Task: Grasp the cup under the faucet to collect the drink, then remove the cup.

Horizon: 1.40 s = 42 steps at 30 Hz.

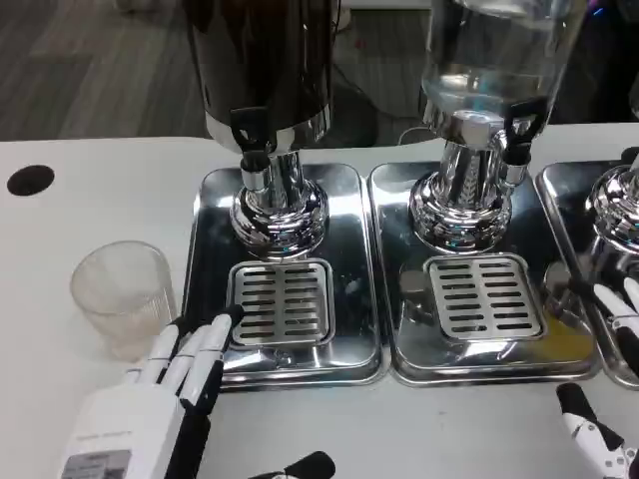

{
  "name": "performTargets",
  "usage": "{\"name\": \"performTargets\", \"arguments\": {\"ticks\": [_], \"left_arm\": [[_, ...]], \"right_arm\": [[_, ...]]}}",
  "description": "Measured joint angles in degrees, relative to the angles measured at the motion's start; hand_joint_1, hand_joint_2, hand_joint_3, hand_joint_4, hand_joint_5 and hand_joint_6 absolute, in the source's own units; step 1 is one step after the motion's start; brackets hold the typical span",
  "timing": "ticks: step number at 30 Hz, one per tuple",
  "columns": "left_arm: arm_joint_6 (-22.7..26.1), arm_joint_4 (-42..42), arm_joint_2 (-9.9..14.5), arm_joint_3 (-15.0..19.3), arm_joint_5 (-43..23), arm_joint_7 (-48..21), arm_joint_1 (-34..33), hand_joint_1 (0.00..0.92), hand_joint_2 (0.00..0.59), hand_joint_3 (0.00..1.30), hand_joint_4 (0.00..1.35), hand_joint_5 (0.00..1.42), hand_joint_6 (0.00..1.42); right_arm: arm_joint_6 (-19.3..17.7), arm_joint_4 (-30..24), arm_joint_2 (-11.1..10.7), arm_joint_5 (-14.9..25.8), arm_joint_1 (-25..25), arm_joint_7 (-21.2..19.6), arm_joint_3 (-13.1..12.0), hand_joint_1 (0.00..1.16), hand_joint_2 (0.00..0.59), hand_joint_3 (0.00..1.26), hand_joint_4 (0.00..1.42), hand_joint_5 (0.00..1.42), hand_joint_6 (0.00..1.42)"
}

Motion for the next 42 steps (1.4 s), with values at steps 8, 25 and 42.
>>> {"name": "performTargets", "arguments": {"ticks": [8, 25, 42], "left_arm": [[0.00, 0.00, 0.00, 0.04, -0.01, 0.01, 0.22, 0.000, 0.056, 0.06, 0.00, 0.04, 0.18], [0.37, 0.00, -3.05, 9.75, -12.67, 3.23, 0.60, 0.000, 0.023, 0.10, 0.02, 0.15, 0.38], [18.27, -2.83, -3.21, 22.28, -15.64, -6.47, -12.70, 0.038, 0.035, 0.11, 0.04, 0.29, 0.66]], "right_arm": [[0.00, 0.00, -0.02, 0.03, -0.14, 0.10, -0.09, 0.55, 0.421, 0.11, 0.00, 0.00, 0.00], [-0.03, 0.01, -0.02, -0.04, 0.34, 0.54, 0.04, 0.55, 0.421, 0.11, 0.00, 0.00, 0.00], [-3.19, 0.00, 0.01, 1.25, 3.30, 0.54, 0.37, 0.55, 0.421, 0.11, 0.00, 0.00, 0.00]]}}
